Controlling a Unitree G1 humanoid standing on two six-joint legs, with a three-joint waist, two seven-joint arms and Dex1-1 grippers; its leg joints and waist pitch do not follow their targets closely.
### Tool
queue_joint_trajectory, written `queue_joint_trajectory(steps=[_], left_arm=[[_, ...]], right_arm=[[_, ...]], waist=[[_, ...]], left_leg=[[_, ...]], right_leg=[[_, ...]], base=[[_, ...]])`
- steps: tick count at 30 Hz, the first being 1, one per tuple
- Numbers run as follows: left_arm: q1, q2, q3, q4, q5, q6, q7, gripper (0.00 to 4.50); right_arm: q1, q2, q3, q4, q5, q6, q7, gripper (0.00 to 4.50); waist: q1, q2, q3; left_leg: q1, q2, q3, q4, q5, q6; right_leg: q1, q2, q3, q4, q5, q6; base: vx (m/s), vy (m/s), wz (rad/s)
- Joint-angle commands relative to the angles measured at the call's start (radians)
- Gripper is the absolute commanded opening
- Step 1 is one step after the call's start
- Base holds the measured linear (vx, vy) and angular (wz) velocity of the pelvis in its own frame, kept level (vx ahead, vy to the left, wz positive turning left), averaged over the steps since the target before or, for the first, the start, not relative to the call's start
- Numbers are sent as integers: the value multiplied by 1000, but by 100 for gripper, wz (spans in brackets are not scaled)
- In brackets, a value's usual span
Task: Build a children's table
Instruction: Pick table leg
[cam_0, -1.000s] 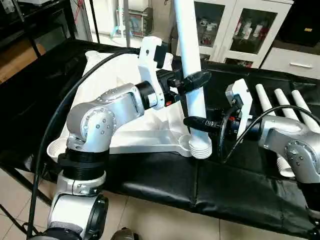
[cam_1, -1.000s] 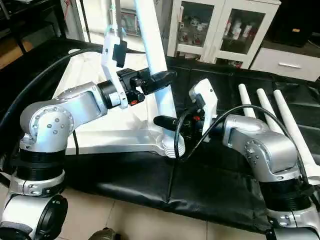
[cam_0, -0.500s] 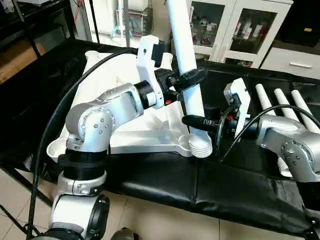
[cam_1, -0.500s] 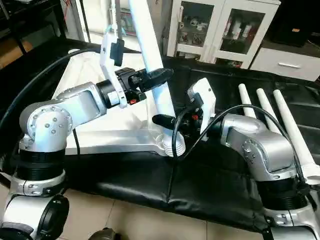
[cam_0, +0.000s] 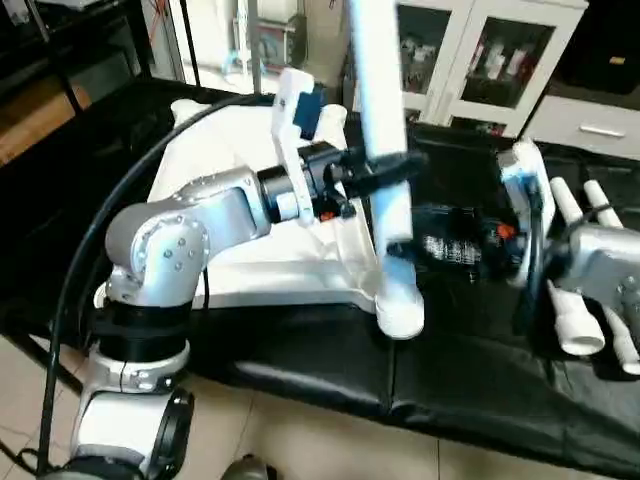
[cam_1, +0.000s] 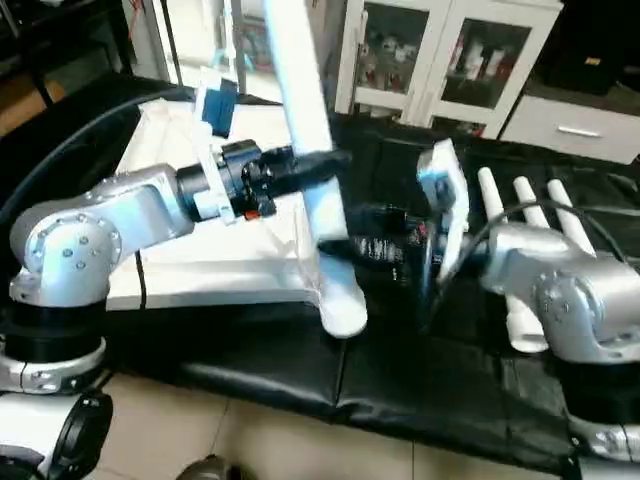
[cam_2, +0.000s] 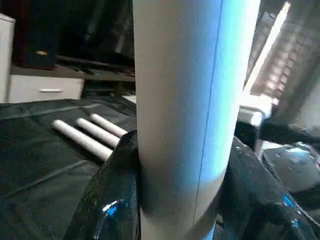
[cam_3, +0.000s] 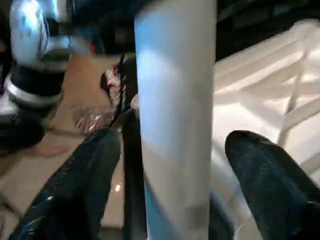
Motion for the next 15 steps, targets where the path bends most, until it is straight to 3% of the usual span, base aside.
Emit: queue_joint_trajectory(steps=[1, 4, 15], left_arm=[[-13, 10, -14, -12, 8, -13, -30, 177], [-26, 31, -35, -5, 16, -26, -70, 177], [-31, 47, -80, -18, 15, -35, -132, 177]], right_arm=[[8, -20, 24, -32, -14, 10, 10, 374], [21, -22, 62, -45, -35, 3, 3, 374], [38, -16, 105, -54, -58, -3, 7, 374]], waist=[[2, -16, -71], [0, -16, -72], [0, -11, -72]], left_leg=[[27, 58, -18, -68, -105, 1], [28, 58, -18, -68, -107, -8], [28, 58, -19, -69, -113, -14]], right_leg=[[38, -69, 38, -76, -65, -205], [37, -71, 38, -76, -63, -208], [37, -70, 39, -73, -35, -222]], base=[[0, 0, 0], [0, 0, 0], [0, 0, 0]])
